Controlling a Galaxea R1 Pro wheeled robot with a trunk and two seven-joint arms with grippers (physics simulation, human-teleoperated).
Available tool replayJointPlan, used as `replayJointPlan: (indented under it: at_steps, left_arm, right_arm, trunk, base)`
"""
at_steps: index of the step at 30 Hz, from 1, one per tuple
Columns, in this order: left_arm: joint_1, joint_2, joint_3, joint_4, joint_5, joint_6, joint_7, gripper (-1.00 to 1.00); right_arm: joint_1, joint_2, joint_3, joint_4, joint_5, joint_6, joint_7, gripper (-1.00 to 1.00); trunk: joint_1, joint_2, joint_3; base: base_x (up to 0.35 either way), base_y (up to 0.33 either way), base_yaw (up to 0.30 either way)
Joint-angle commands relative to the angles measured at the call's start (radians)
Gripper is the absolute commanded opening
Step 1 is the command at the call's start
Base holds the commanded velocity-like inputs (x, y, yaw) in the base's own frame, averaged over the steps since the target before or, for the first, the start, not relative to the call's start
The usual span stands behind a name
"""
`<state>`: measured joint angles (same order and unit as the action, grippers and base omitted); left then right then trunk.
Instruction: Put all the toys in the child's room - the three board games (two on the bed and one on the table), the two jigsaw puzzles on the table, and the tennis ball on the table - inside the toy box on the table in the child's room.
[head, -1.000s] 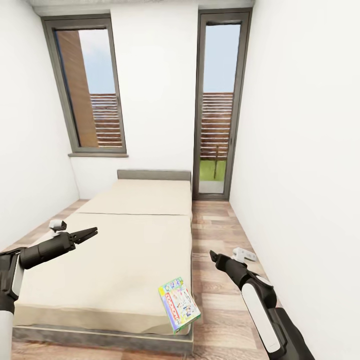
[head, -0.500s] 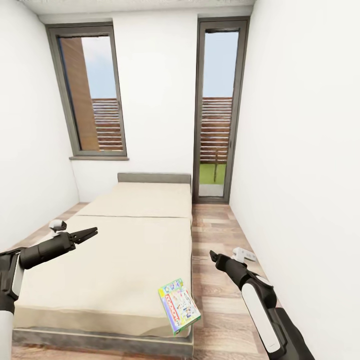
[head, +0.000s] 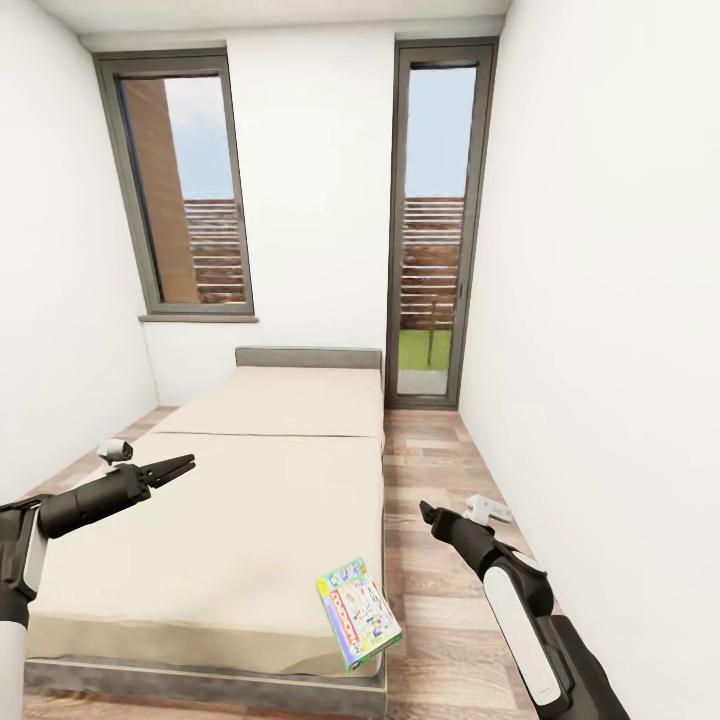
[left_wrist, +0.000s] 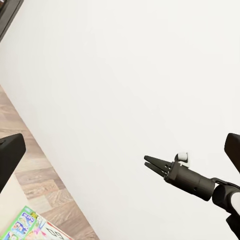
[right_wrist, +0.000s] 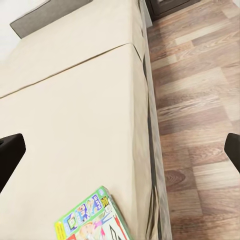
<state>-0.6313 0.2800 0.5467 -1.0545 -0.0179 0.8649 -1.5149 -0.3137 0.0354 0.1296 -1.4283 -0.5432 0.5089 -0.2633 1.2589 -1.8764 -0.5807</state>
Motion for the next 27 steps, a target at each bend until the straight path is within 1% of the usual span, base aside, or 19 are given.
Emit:
replayJointPlan:
  at_steps: [1, 27]
  left_arm:
    - [-0.001, 0.000, 0.001, 0.000, -0.002, 0.011, -0.005, 1.00]
    - [-0.001, -0.001, -0.001, 0.000, -0.002, 0.011, 0.004, 1.00]
  right_arm:
    - [-0.001, 0.000, 0.001, -0.001, -0.011, 0.002, -0.010, 1.00]
    - [-0.001, 0.001, 0.004, -0.004, -0.010, 0.003, -0.010, 1.00]
  trunk:
    - [0.000, -0.001, -0.001]
    - [0.100, -0.183, -0.083]
  base:
    - [0.000, 0.000, 0.000]
    - [0.000, 0.000, 0.000]
